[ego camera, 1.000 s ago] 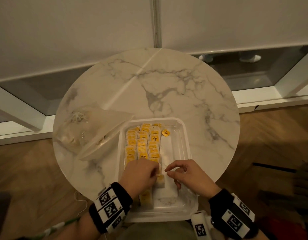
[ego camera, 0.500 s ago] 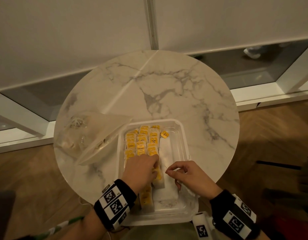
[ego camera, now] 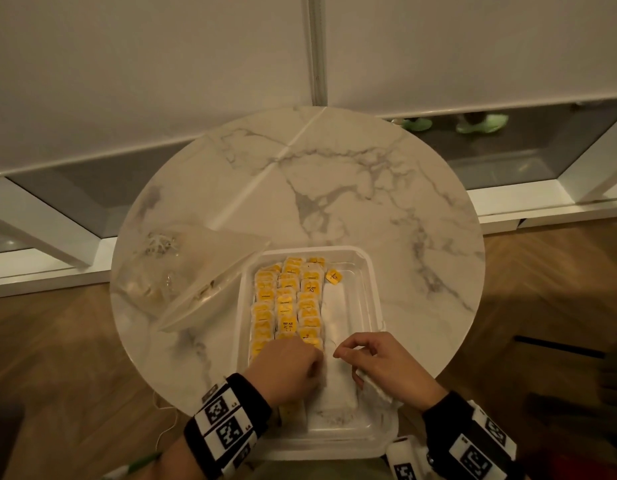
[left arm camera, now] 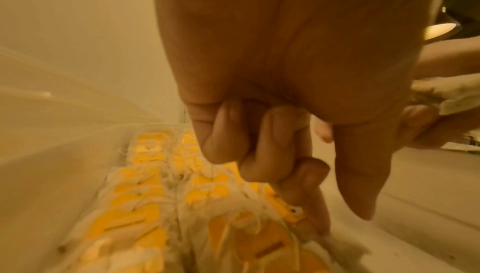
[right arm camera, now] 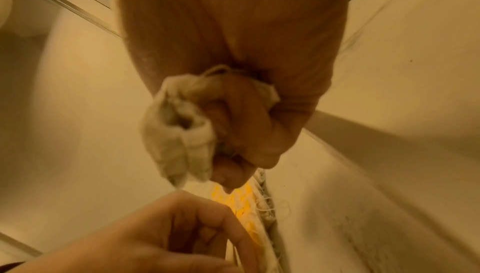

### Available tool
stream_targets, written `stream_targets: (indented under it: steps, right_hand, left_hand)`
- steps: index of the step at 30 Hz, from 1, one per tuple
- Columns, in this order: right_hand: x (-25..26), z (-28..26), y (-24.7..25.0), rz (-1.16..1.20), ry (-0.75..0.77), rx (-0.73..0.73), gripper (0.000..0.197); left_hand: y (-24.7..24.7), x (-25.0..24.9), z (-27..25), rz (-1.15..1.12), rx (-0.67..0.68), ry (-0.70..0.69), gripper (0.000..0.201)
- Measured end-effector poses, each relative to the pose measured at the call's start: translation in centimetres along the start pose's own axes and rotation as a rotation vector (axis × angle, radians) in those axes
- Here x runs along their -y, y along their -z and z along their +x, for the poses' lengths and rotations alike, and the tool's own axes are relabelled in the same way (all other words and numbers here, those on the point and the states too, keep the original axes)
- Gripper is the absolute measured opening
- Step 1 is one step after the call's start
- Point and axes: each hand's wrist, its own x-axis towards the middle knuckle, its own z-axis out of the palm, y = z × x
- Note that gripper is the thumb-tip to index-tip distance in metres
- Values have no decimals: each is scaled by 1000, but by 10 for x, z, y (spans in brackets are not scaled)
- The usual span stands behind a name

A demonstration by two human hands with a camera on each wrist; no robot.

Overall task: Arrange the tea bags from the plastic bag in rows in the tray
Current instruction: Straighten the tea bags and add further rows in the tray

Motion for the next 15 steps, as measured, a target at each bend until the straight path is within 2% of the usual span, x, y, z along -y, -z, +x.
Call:
stream_targets:
  steps: [6, 10, 13, 15]
  right_hand:
    - [6, 0, 0, 47, -40, 5, 22]
    - [11, 5, -3, 69, -25, -12, 29]
    - [11, 8, -7, 80, 15, -1, 37]
    - [13, 8, -9, 120, 18, -2, 44]
  left_hand:
    - [9, -1, -6, -358, -223, -30, 18]
    - [11, -10, -9, -571, -333, -86, 23]
    - [9, -18, -8, -605, -343, -89, 39]
    - [6, -21, -6, -548, -359, -50, 49]
